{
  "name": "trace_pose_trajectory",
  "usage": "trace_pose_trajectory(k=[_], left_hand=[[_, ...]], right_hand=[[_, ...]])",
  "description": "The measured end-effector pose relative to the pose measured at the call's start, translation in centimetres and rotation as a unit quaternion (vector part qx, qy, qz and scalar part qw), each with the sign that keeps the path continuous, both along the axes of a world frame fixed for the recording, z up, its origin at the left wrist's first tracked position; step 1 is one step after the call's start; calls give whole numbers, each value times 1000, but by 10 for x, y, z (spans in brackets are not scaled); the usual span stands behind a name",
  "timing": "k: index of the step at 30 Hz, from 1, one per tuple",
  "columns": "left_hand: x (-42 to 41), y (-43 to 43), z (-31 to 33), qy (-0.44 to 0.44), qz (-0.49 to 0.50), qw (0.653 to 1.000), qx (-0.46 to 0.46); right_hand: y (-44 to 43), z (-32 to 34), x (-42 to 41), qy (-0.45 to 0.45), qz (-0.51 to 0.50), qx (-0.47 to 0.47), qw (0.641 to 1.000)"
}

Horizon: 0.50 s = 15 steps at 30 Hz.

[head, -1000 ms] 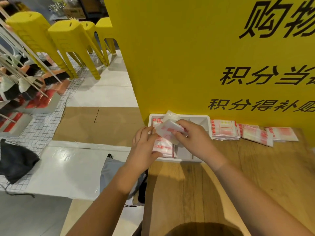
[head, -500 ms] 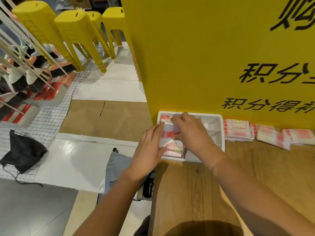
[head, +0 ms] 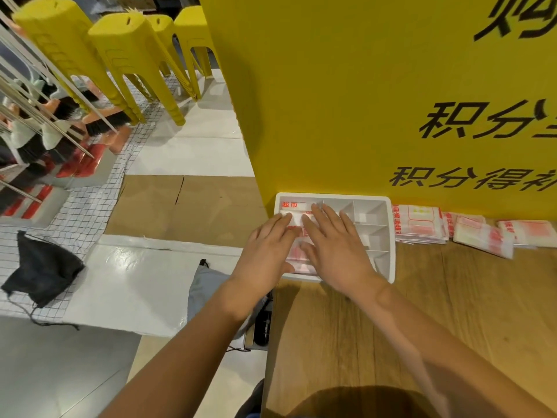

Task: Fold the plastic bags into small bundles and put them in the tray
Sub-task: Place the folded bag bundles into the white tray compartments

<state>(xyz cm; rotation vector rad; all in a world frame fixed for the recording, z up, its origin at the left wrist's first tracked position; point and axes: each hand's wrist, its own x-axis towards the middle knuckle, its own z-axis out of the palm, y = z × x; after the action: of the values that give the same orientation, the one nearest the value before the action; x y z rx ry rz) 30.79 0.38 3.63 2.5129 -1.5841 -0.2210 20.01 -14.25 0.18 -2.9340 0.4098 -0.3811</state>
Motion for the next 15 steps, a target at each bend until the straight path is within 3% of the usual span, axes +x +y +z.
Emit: trace_pose_trajectory(k=[4,10,15], left_hand=[[9,-5,4,-44,-25,997,64],[8,-13,7,-77,-46,987,137],[9,-22,11,-90,-52,982,158]], right_hand=[[-4,10,-17,72,40,-10,997],[2,10,-18,6,-17,-64,998],[5,1,-5,4,-28,-47,998]])
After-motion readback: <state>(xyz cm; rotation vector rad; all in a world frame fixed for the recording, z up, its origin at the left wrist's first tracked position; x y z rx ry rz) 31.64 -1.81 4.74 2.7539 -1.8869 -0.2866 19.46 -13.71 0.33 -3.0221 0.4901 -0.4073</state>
